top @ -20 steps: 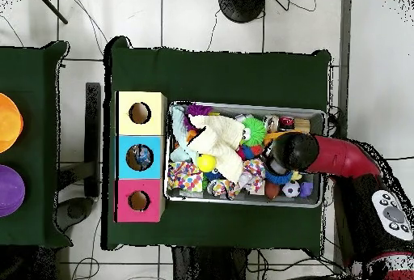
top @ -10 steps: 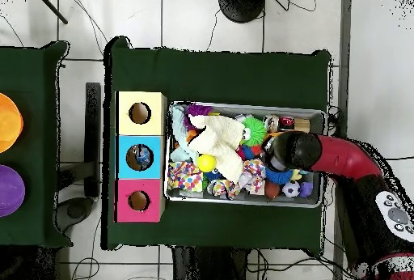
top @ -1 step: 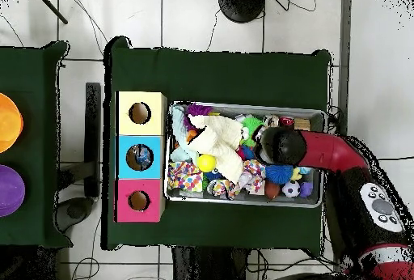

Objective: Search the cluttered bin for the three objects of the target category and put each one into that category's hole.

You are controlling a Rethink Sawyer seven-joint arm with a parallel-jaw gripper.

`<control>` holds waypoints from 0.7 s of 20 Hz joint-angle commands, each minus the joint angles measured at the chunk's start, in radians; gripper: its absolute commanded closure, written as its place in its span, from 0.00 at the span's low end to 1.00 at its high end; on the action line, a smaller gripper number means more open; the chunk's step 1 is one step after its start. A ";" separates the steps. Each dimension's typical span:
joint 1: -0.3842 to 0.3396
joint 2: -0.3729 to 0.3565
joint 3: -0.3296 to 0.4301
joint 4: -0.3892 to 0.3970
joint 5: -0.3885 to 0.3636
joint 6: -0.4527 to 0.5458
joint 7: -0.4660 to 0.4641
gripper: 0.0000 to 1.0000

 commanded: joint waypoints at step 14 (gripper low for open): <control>0.132 0.006 0.011 -0.232 -0.199 0.289 -0.273 0.00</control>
